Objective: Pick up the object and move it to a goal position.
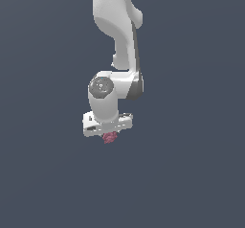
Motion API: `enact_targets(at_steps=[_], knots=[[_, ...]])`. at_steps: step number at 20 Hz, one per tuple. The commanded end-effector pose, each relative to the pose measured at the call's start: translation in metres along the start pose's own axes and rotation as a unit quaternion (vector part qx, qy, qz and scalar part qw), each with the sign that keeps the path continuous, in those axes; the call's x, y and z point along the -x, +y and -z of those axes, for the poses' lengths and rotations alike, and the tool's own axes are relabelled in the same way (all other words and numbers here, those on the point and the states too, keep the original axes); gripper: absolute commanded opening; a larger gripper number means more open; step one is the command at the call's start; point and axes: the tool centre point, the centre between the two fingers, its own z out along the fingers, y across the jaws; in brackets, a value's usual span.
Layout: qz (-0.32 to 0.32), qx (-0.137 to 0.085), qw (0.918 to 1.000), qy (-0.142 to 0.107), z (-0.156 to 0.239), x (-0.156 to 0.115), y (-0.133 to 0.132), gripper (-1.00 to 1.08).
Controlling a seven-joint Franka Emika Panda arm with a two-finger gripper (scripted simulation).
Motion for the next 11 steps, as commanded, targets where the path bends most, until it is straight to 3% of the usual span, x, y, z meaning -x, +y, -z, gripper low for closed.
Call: enact_targets(at_steps=[1,11], knots=[[0.0,0.0,1.0,0.0,0.011,0.008,0.002,-1.0],[0.0,0.0,1.0,0.0,0.031,0.022,0.007,-1.0]])
